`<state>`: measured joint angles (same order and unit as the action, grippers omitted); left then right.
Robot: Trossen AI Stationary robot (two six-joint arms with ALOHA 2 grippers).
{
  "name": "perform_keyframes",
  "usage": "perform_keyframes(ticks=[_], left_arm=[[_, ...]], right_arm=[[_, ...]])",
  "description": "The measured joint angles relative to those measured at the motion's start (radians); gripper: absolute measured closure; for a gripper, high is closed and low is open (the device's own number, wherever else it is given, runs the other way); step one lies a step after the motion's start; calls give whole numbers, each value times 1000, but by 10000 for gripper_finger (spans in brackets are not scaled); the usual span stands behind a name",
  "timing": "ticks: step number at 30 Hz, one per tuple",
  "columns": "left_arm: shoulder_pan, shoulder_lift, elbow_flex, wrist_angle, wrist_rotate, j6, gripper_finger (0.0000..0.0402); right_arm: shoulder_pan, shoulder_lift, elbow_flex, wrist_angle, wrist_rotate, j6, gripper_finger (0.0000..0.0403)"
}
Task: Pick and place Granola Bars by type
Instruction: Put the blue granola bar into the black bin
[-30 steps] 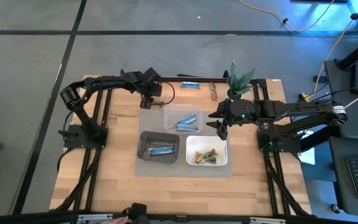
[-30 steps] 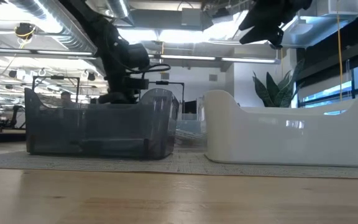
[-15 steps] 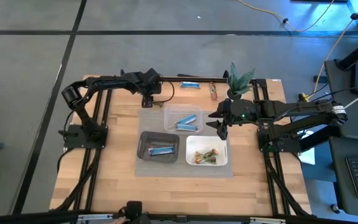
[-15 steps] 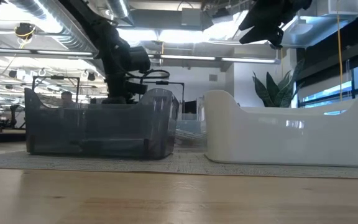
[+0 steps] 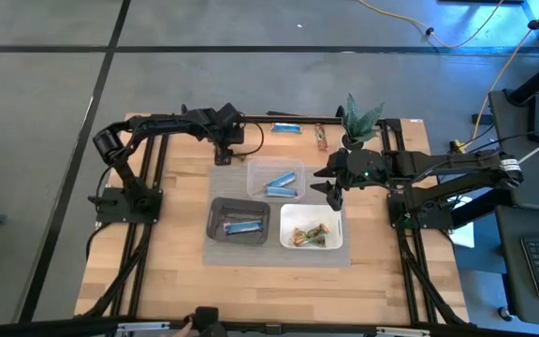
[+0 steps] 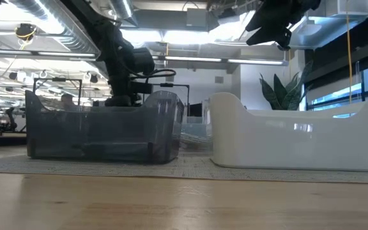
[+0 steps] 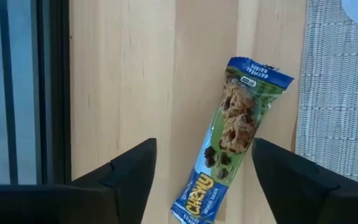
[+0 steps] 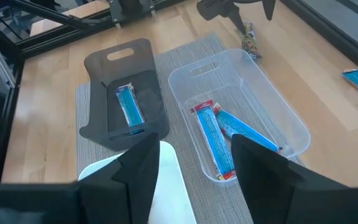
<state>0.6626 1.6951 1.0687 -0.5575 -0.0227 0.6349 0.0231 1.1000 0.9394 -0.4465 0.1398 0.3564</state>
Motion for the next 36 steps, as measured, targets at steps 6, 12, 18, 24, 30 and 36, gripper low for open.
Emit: perform_keyframes(ticks=[6, 12, 18, 24, 30, 36], left_arm=[[7, 0, 0, -3, 0, 7, 120], [7, 7, 0, -8, 10, 41, 120], [16, 82, 0, -6, 32, 42, 121], [21, 140, 6, -21, 26, 42, 121], [19, 149, 8, -120, -30, -90, 121], [20, 150, 6, -213, -14, -149, 121]], right_arm=[[0, 0, 0, 0, 0, 2, 201], [0, 0, 0, 0, 0, 2, 201], [0, 0, 0, 0, 0, 2, 201], [0, 0, 0, -3, 0, 2, 201], [0, 0, 0, -3, 0, 2, 201], [0, 0, 0, -9, -1, 2, 201]])
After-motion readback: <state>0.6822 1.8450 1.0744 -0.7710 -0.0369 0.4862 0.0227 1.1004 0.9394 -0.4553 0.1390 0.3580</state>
